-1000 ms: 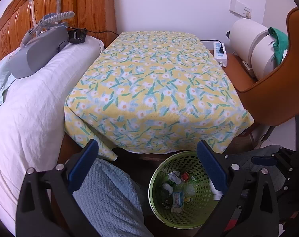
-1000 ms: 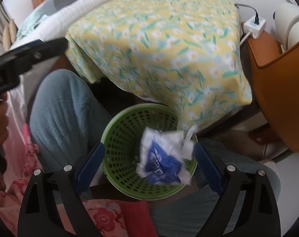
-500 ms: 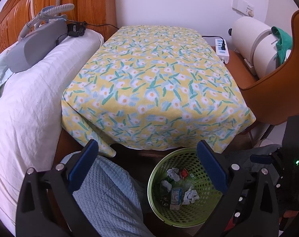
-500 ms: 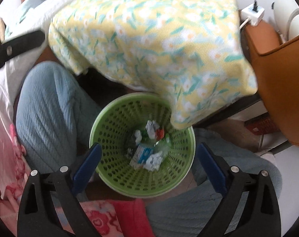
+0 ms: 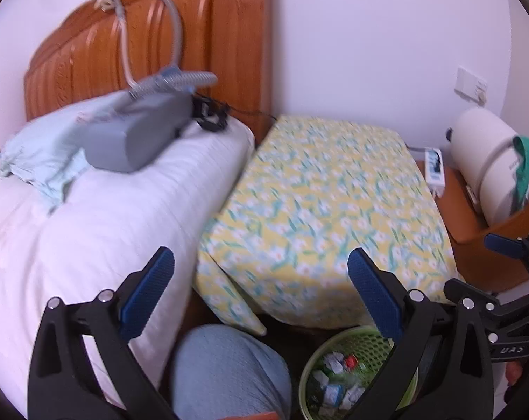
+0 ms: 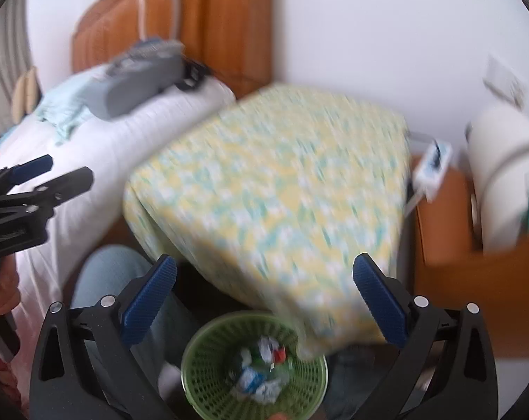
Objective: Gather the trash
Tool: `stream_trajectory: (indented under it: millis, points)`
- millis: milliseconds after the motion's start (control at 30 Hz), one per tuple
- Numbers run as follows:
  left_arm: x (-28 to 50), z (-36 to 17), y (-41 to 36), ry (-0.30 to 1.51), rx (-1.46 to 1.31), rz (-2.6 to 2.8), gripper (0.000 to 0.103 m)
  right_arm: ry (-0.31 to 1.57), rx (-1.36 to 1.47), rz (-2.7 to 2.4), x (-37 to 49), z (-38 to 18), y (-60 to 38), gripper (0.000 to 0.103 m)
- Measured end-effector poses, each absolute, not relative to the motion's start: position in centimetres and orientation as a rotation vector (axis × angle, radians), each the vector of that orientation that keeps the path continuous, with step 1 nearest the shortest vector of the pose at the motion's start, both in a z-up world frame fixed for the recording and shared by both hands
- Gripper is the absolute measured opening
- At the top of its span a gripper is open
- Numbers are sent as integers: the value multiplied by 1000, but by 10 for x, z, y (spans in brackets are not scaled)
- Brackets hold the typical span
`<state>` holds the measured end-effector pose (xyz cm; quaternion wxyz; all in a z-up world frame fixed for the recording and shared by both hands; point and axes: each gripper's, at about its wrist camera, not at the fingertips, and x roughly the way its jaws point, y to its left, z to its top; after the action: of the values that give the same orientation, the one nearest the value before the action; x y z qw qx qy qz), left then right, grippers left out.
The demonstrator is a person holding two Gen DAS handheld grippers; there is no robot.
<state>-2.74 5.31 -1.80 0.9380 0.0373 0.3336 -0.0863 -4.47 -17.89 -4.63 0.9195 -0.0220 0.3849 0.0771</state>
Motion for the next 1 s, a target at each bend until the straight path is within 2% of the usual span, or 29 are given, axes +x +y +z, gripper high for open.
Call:
stream_trajectory:
  millis: [367,667,1000]
  points:
    - [-30,61,87,491,34,-10,95,526,-127,203,-39,41,-139,100]
    - [-36,50,88,550,12,27,95,527,-2,199,-43,48,-142,100]
    - [-39,46,79,565,15,14,95,572,14,172,-45,36,-146,100]
